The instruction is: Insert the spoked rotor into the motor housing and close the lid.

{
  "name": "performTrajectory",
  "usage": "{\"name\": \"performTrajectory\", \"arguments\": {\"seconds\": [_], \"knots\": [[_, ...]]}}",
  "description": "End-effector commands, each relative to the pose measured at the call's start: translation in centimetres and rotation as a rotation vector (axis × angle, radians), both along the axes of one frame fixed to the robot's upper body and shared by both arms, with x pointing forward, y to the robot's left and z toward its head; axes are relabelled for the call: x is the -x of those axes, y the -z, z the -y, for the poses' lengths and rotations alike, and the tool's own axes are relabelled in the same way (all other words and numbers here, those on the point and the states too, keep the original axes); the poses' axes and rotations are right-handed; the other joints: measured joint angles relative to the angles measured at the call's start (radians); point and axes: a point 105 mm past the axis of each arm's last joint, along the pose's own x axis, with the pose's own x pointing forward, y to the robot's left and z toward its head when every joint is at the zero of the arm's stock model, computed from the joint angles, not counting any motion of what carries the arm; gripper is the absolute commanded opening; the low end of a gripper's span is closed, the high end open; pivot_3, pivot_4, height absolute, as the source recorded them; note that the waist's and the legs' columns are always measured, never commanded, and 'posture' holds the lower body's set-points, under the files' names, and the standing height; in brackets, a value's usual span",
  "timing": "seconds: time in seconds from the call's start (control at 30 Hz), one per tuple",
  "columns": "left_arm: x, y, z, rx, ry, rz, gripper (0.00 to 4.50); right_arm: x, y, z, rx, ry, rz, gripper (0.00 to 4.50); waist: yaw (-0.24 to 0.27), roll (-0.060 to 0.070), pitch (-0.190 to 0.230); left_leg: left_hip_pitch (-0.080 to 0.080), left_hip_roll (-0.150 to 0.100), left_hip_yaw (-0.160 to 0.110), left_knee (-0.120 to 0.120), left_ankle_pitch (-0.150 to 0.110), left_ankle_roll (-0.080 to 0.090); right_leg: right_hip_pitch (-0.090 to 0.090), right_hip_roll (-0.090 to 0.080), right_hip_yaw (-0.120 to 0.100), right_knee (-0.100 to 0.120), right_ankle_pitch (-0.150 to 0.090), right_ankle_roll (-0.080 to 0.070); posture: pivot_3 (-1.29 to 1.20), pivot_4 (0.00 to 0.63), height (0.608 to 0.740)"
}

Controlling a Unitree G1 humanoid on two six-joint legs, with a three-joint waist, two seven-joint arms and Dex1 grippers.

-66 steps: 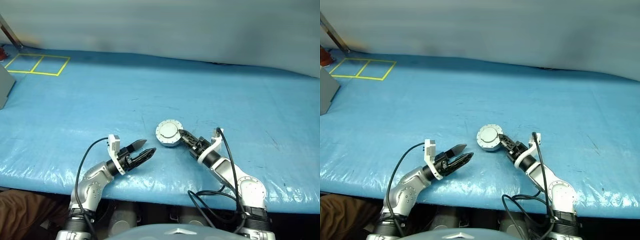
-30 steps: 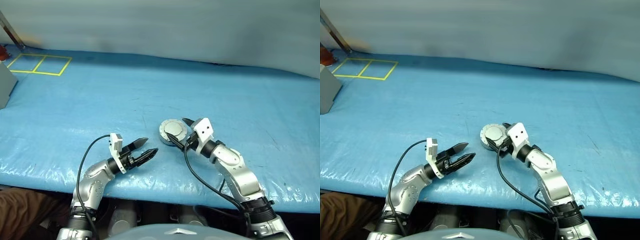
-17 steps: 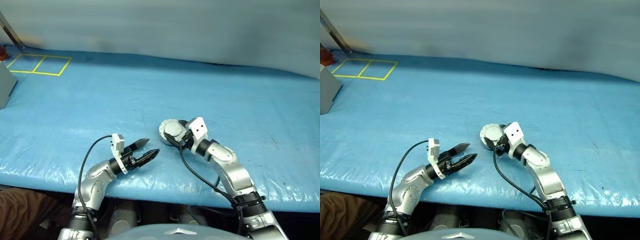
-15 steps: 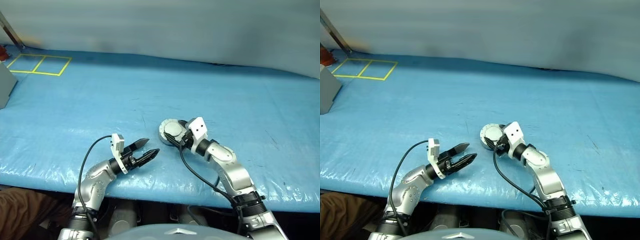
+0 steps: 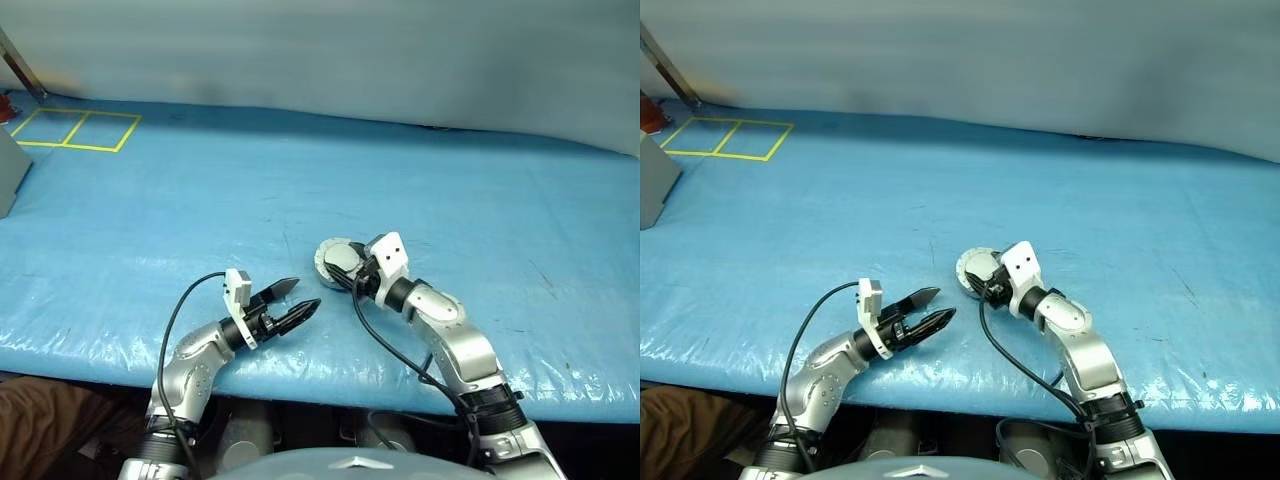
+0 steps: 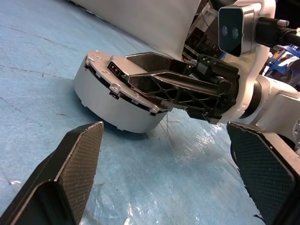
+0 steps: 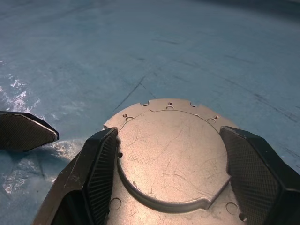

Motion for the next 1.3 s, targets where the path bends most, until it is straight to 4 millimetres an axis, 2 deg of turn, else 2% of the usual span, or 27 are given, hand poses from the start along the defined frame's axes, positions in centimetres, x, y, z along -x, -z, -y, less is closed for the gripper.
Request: {"name": "performTrajectory", "arguments": {"seconds": [0.03,0.27,0.57,0.83,1.07,1.3], "knots": [[-0.1,-1.1,0.4,0.008,0.01,0.05,4.5,0.1,-0.7,-0.2,0.022,-0.016,0.041,3.1,0.0,0.0,0.0,0.0,0.0,0.0,0.0,0.0,0.0,0.0,0.0,0.0,0.0,0.0,0.0,0.0,0.15,0.74],[-0.1,-1.0,0.4,0.006,0.01,0.048,4.5,-0.4,-1.1,0.9,0.021,0.013,0.046,3.1,0.001,0.0,0.0,0.0,0.0,0.0,0.0,0.0,0.0,0.0,0.0,0.0,0.0,0.0,0.0,0.0,0.15,0.74],[0.0,-1.0,0.7,0.012,0.017,0.046,4.5,-0.5,-2.3,0.8,-0.013,-0.02,0.061,3.1,0.001,0.0,0.0,0.0,0.0,0.0,0.0,0.0,0.0,-0.001,0.0,0.0,0.0,0.0,0.0,0.0,0.15,0.74],[-0.1,-1.0,0.6,0.011,0.012,0.046,4.5,-0.3,-0.5,0.7,0.087,-0.035,0.045,3.1,0.001,0.0,0.0,-0.001,0.0,0.0,0.0,0.0,0.0,-0.001,0.0,0.0,0.0,0.0,0.0,0.0,0.15,0.74],[0.0,-0.9,0.6,0.01,0.011,0.044,4.5,-0.4,0.3,0.9,0.127,-0.024,0.037,3.1,0.001,0.0,0.0,0.0,0.0,0.0,0.0,0.0,0.0,0.0,0.0,0.0,0.0,0.0,0.0,0.0,0.15,0.74],[-0.1,-0.9,0.5,0.008,0.009,0.045,4.5,0.2,0.6,-0.2,0.064,-0.053,-0.028,3.1,0.0,0.0,0.0,0.0,0.0,0.0,0.0,0.0,0.0,0.0,0.0,0.0,0.0,0.0,0.0,0.0,0.15,0.74]]}}
